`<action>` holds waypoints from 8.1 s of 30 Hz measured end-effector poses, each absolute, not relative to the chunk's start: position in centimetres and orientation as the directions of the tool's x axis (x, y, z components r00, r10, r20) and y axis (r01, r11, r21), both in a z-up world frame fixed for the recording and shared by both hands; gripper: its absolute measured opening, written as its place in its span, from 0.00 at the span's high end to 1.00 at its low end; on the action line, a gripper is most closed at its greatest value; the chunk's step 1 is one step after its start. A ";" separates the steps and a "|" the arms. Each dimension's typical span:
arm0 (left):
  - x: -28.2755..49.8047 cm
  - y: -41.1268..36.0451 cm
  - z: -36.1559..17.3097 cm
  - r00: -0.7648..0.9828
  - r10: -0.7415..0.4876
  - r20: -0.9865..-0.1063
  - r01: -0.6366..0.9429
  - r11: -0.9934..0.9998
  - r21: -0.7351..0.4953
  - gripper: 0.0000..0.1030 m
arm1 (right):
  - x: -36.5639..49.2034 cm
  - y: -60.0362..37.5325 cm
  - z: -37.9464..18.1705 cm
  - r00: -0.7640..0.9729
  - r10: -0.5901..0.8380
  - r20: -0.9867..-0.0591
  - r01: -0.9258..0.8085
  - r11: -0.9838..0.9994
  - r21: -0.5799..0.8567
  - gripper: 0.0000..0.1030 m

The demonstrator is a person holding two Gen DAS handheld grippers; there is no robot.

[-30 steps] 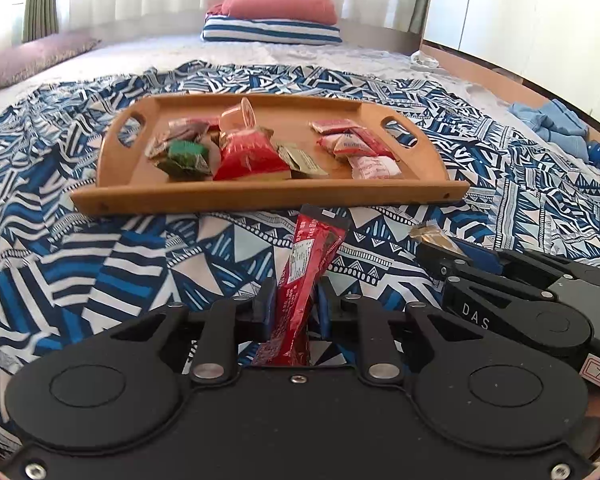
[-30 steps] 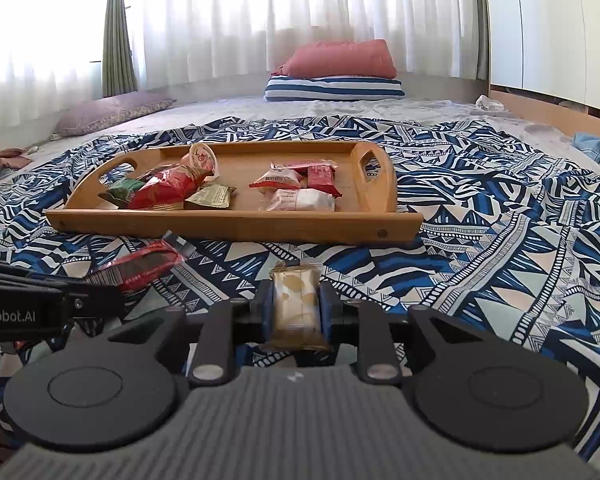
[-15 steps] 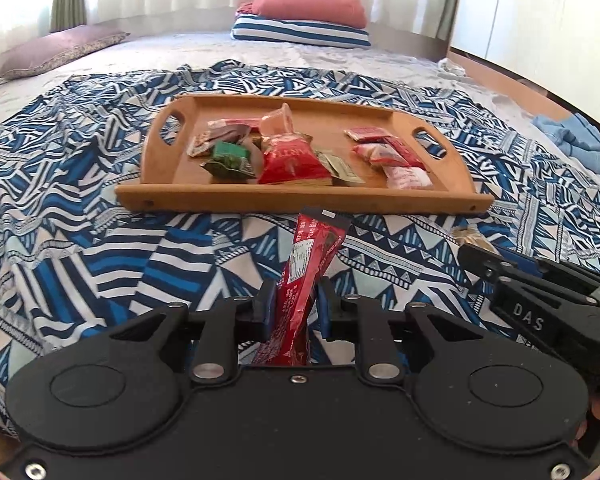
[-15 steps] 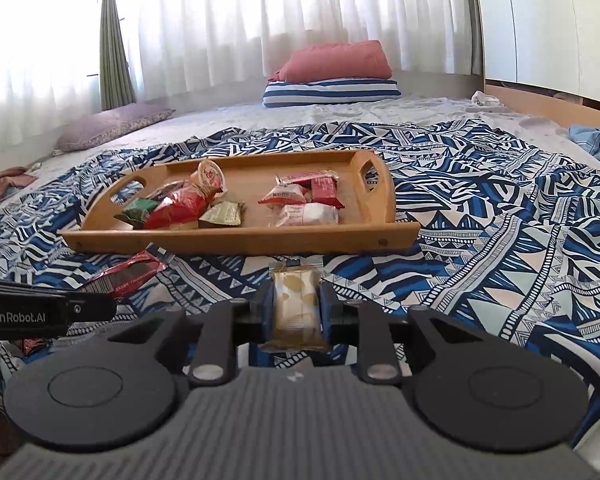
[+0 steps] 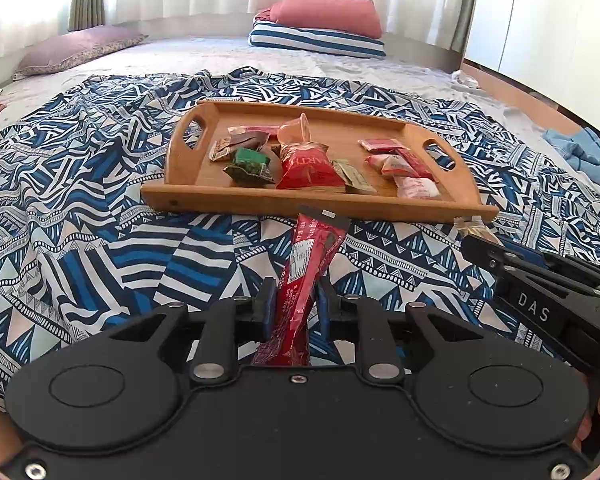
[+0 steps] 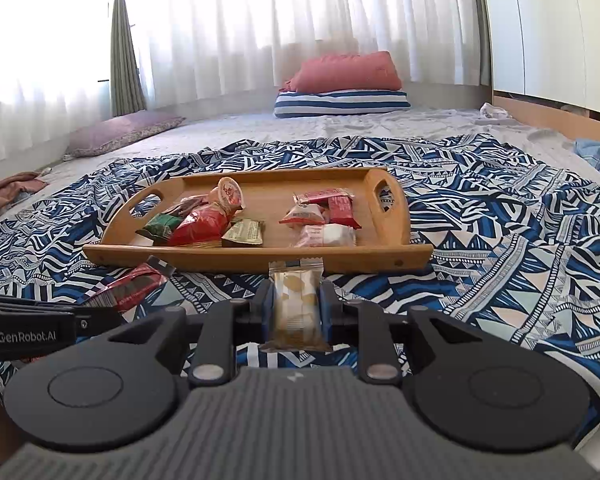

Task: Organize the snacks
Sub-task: 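Lift the red bar and beige packet and carry both toward the tray, then lower the red bar and beige packet down into the tray with both tools, then open the right tool to drop the beige packet while the left tool releases the red bar, then withdraw both open tools up and away from the tray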

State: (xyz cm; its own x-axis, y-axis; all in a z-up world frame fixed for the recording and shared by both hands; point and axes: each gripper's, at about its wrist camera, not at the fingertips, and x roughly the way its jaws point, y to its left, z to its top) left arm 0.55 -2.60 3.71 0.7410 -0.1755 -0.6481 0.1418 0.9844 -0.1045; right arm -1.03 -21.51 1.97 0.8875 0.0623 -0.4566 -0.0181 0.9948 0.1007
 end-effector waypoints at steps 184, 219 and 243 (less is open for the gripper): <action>29.5 1.5 3.7 0.694 -0.102 -0.713 -0.025 0.986 -0.165 0.28 | 23.1 -19.1 3.3 0.790 0.110 -0.603 -0.090 0.994 0.063 0.48; 12.9 1.3 10.9 0.767 -0.154 -0.623 0.102 0.988 -0.118 0.10 | 9.3 -22.3 8.9 0.869 0.059 -0.491 -0.014 0.995 0.095 0.13; 3.3 1.1 10.9 0.757 -0.200 -0.622 0.139 0.980 -0.145 0.07 | 0.6 -21.0 9.5 0.906 0.041 -0.422 -0.043 0.999 0.006 0.10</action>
State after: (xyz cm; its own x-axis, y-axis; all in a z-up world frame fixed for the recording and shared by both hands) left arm 3.30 1.10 10.86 0.7569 -0.1999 -0.6222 0.1391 0.9795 -0.1454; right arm 0.57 -20.97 9.52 0.9057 0.0415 -0.4218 -0.0430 0.9991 0.0060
